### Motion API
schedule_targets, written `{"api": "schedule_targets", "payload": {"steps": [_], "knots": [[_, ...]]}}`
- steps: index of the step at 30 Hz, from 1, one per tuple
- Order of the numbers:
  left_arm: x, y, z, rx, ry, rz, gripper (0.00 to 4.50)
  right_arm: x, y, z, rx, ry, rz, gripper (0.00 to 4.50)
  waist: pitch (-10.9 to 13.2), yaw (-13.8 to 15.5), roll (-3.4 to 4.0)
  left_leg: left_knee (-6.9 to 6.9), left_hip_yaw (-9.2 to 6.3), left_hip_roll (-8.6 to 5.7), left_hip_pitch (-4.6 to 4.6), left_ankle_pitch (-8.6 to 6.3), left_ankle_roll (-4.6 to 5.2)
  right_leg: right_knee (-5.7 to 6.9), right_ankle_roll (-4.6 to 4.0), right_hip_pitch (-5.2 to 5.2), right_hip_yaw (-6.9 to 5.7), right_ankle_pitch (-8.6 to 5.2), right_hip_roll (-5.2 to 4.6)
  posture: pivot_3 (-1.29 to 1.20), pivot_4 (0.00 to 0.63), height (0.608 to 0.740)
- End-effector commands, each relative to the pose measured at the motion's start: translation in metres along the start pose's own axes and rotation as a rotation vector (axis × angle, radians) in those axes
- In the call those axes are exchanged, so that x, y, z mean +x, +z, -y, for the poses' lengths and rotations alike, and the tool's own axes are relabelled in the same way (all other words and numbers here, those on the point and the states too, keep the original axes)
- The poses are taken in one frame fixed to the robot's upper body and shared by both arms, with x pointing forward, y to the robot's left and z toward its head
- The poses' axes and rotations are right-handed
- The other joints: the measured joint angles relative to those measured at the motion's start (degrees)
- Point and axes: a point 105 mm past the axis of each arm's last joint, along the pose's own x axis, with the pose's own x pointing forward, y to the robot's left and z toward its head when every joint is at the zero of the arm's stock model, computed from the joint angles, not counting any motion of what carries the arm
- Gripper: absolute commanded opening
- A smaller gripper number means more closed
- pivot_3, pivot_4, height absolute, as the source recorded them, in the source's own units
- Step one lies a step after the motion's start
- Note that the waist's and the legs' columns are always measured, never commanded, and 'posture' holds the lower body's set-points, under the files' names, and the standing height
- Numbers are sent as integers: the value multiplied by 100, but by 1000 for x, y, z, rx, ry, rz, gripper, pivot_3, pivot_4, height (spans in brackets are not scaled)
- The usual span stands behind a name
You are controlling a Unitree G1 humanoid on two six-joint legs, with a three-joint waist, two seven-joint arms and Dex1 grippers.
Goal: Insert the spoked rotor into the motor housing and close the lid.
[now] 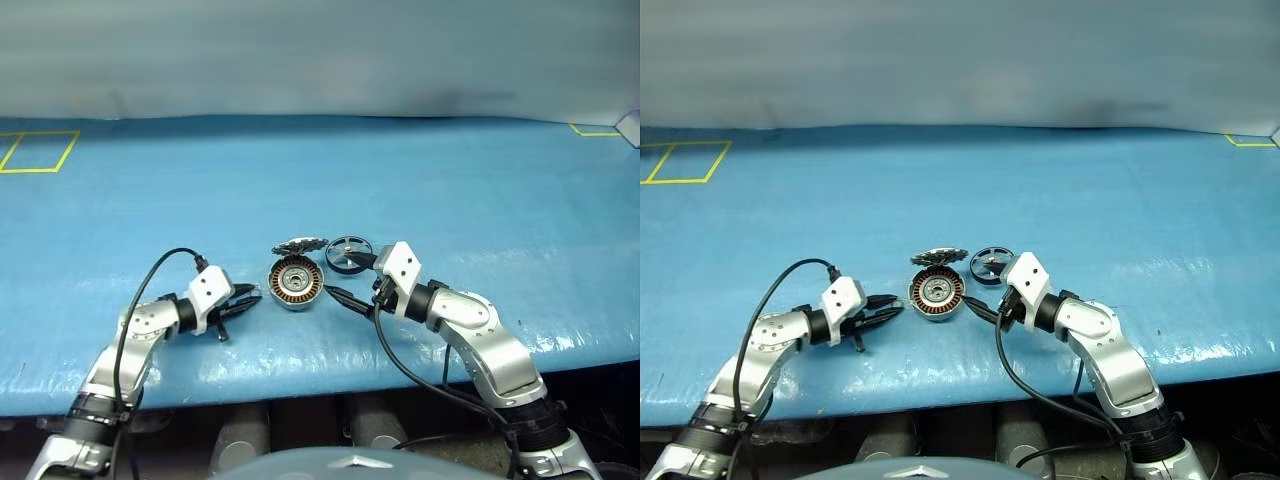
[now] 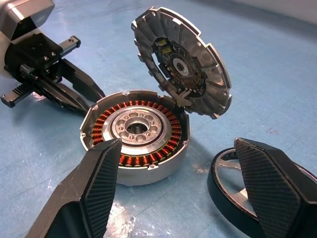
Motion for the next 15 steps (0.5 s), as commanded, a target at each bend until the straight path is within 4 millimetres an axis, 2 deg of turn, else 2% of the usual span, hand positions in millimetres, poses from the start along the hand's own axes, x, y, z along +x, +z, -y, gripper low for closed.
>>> {"api": "schedule_targets", "payload": {"steps": [1,4,9,15], "knots": [[-10,12,-5,-94,55,83,708,-1,8,-1,-19,4,31,3876,2,7,-2,0,0,0,-2,0,0,0,0,-1,0,0,0,0,150,740],[-12,35,-3,-125,32,195,708,-3,5,-4,-1,37,20,3876,10,31,-11,3,0,-1,-14,0,0,-3,0,-6,0,0,-1,0,150,740],[-9,64,3,-102,-44,283,708,-5,2,-7,26,76,14,3876,15,81,-16,5,-3,-6,-22,0,0,-5,1,-8,-1,0,-2,0,150,740],[5,75,18,-70,-191,270,708,-5,-1,-8,23,80,3,3876,15,75,-16,5,-2,-6,-21,0,0,-5,1,-7,-1,0,-2,0,150,740]]}}
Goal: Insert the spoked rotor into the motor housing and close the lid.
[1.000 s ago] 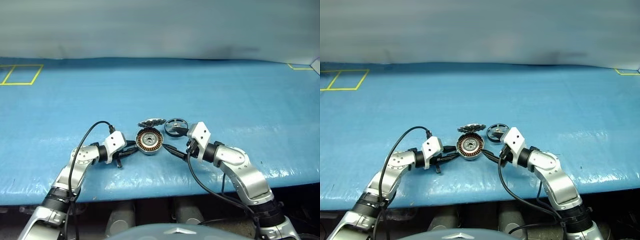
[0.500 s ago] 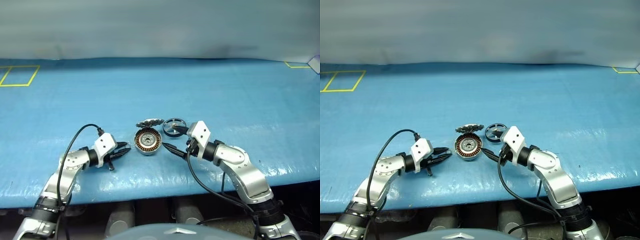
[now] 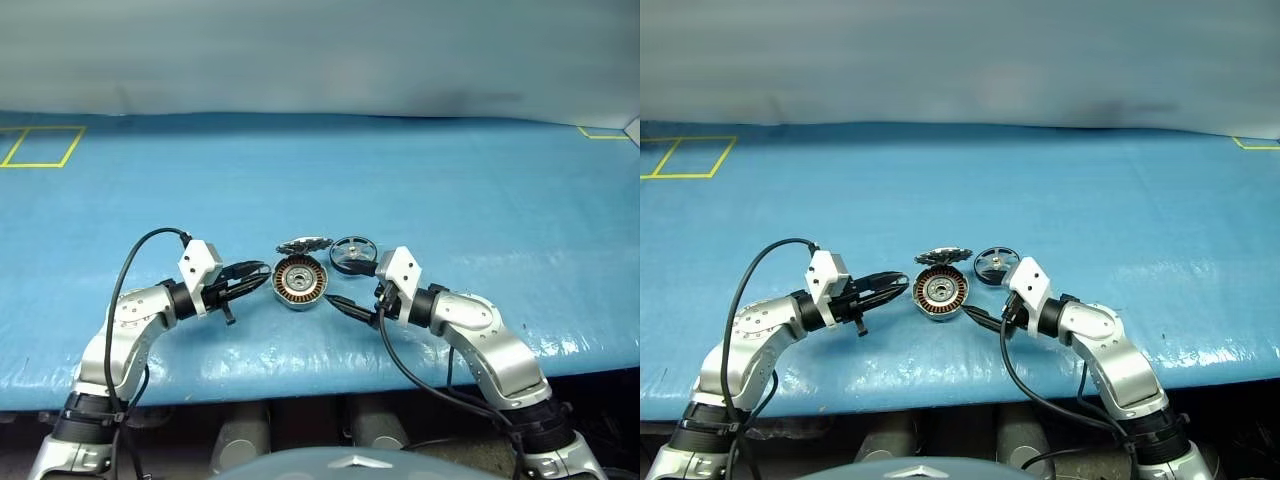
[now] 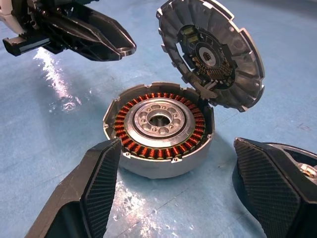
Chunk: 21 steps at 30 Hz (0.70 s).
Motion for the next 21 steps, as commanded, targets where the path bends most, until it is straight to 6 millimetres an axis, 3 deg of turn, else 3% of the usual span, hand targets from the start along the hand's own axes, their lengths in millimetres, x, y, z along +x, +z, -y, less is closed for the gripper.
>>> {"api": "schedule_targets", "payload": {"steps": [1,6,21], "knots": [[11,6,14,20,-114,-8,708,0,5,0,-12,-2,24,3876,0,-2,0,0,0,-1,0,0,0,0,0,0,0,0,0,0,150,740],[22,3,22,33,-189,-38,708,-3,5,0,-13,-20,25,3876,1,-7,-1,0,0,0,0,0,1,0,0,0,1,0,1,0,150,740],[49,-9,10,163,-183,-129,708,-4,3,-1,-22,-47,22,3876,1,-3,-2,4,0,-2,-1,-1,2,0,3,2,2,2,1,0,150,740]]}}
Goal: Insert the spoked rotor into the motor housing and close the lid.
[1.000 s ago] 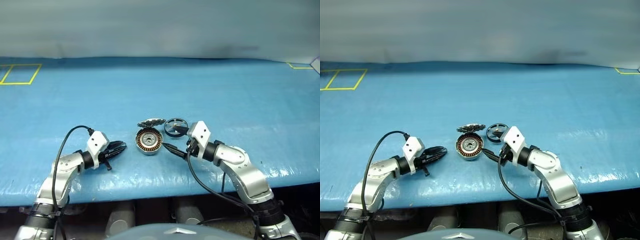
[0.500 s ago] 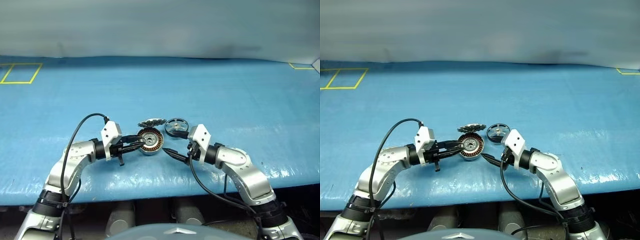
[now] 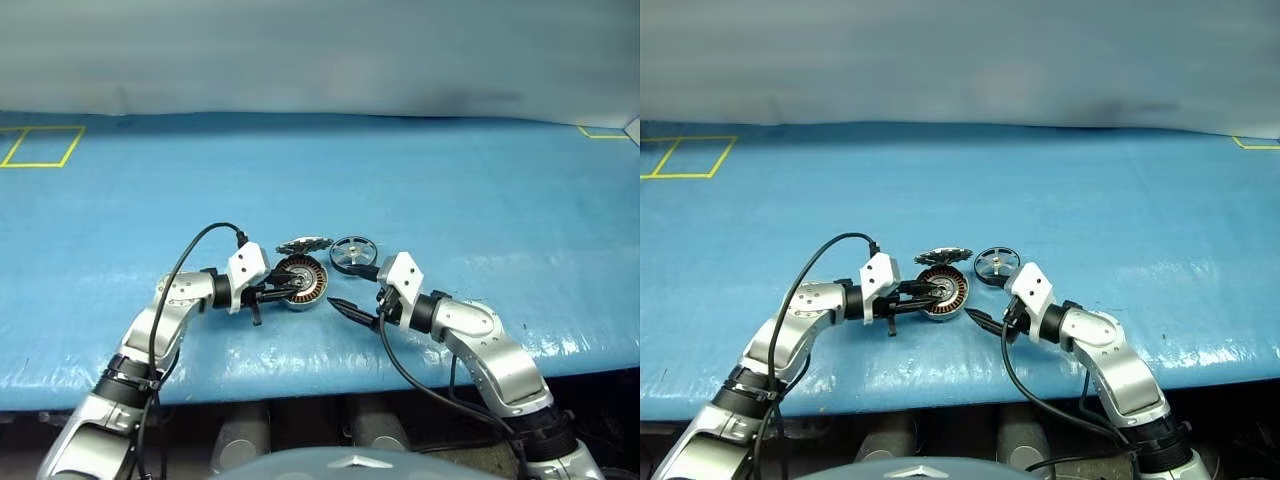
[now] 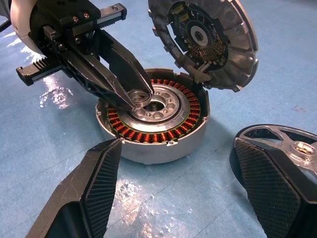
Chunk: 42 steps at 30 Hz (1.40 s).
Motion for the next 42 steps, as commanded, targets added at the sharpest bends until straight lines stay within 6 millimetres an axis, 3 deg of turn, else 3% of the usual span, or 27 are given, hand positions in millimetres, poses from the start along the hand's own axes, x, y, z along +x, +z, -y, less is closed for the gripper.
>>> {"api": "schedule_targets", "payload": {"steps": [1,23,32,42], "knots": [[3,6,-3,55,4,8,708,-1,11,-1,-37,-3,41,3876,0,-1,0,0,0,0,0,0,0,0,0,0,1,0,0,0,150,740],[0,-1,-10,45,55,-6,708,2,9,-3,-46,7,32,3876,0,-1,0,4,0,-1,1,0,0,2,3,3,1,2,0,0,150,740],[0,4,-16,86,96,19,3684,2,12,-3,-32,10,55,3876,0,-3,0,3,0,-1,2,0,0,2,3,3,1,2,0,0,150,740],[-2,15,-1,-9,28,136,3684,4,19,-2,-30,10,107,3876,0,-9,0,9,0,-1,2,0,1,3,5,5,2,3,0,0,150,740]]}}
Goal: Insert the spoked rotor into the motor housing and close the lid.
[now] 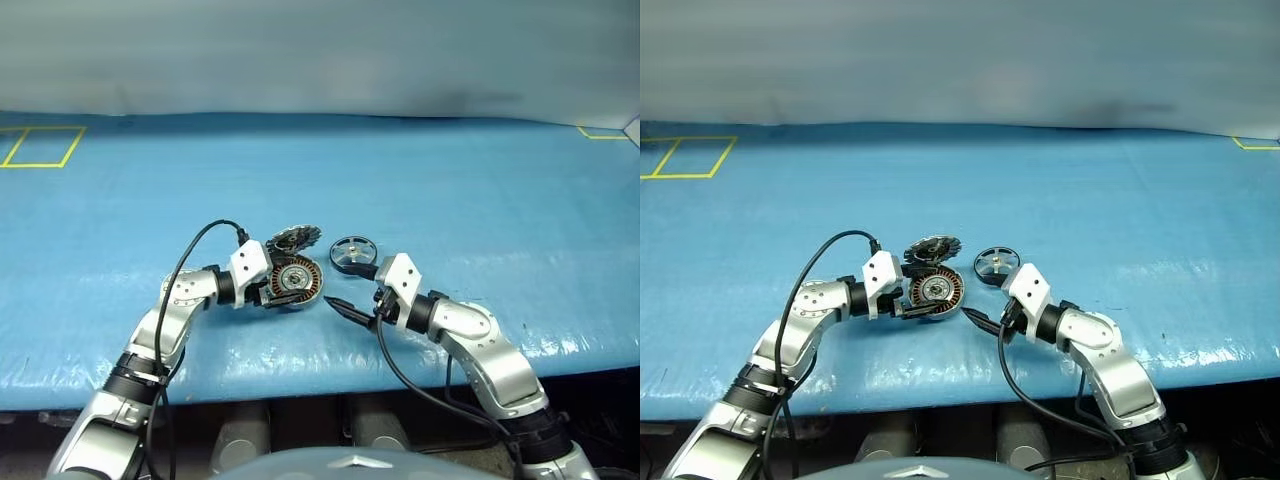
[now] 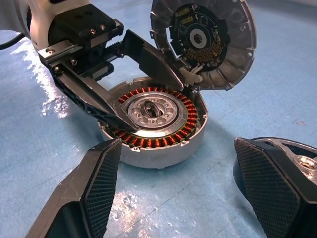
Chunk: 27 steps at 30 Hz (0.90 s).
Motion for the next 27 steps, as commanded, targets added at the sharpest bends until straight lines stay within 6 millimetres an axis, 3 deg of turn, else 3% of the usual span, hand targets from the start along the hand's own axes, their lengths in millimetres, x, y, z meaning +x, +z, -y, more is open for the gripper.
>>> {"api": "schedule_targets", "payload": {"steps": [1,3,6,13,18,22,27], "knots": [[-5,16,6,-36,-28,80,3684,2,16,2,-7,8,74,3876,0,0,0,0,0,0,0,0,0,0,0,0,0,0,0,0,150,740],[-9,15,9,-55,-30,77,3684,3,18,1,2,13,84,3876,0,2,0,0,0,0,0,0,0,0,0,0,0,0,0,0,150,740],[-17,9,13,-71,-33,52,3727,4,19,1,8,22,89,3278,0,0,0,2,0,0,0,0,0,0,0,2,0,0,0,0,150,740],[-29,1,14,-107,44,37,3727,12,18,-1,-8,45,82,973,0,-3,1,7,0,0,1,0,0,1,0,3,1,0,0,0,150,740],[-27,4,14,-107,57,53,3727,13,18,-2,-8,55,80,973,0,3,1,7,-1,1,2,0,0,3,-1,2,1,0,0,0,150,740],[-20,13,8,-110,62,90,3727,14,18,1,-22,33,75,38,0,24,1,8,-1,-1,0,-1,1,1,0,3,1,0,0,0,150,740],[-14,17,3,-96,64,87,3727,12,15,-1,-23,31,68,12,0,13,1,11,-1,0,0,0,1,3,1,3,1,1,1,0,150,740]]}}
